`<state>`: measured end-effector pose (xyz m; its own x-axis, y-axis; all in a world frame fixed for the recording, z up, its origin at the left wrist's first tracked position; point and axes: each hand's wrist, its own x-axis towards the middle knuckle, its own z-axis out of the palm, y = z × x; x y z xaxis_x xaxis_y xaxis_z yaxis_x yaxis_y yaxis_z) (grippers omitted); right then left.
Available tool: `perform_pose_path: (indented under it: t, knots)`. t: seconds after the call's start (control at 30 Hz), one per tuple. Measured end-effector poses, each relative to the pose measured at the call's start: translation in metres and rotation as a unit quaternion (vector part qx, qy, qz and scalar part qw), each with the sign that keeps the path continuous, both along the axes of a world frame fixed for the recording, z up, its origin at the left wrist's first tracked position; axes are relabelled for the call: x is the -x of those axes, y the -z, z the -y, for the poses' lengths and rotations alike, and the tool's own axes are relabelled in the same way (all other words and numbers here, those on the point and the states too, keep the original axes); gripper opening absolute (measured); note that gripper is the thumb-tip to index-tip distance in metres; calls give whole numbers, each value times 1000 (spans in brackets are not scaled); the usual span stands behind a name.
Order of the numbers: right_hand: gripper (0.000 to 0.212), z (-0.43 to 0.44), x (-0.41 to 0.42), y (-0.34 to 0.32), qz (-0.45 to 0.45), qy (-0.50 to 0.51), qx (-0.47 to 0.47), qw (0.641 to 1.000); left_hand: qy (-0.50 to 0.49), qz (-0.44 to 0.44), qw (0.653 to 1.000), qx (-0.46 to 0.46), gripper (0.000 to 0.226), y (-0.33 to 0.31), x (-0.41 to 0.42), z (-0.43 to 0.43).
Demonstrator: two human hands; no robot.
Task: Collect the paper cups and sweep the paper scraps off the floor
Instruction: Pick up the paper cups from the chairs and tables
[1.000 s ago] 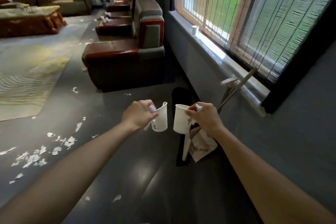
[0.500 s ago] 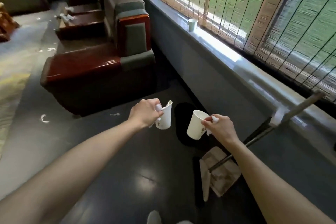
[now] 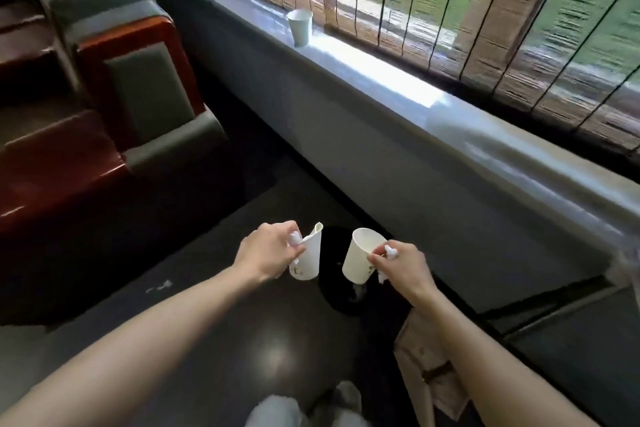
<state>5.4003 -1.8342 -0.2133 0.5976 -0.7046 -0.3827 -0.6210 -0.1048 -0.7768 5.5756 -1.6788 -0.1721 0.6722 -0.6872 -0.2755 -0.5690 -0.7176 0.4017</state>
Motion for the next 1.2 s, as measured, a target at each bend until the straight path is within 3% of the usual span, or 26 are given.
perform_pose_path:
  t: [0.47, 0.57, 0.67, 0.8, 0.97, 1.2]
  knots:
    - [20, 44, -78, 271, -51, 3, -30, 998, 149, -31, 988, -25, 16, 287, -75, 107]
    - [22, 50, -78, 306, -57, 27, -18, 998, 190, -36, 980, -44, 31, 330, -72, 120]
    - [19, 55, -77, 327, -51, 48, -10, 997, 217, -79, 972, -46, 62, 357, -73, 131]
    - [11, 57, -76, 338, -12, 91, -52, 994, 258, -154, 951, -75, 86, 370, -76, 140]
    - [49, 57, -75, 321, -34, 84, -81, 993, 297, -145, 941, -73, 87, 352, -84, 138]
    - [39, 47, -71, 201, -79, 54, -63, 993, 289, -91, 950, -82, 67, 222, -104, 114]
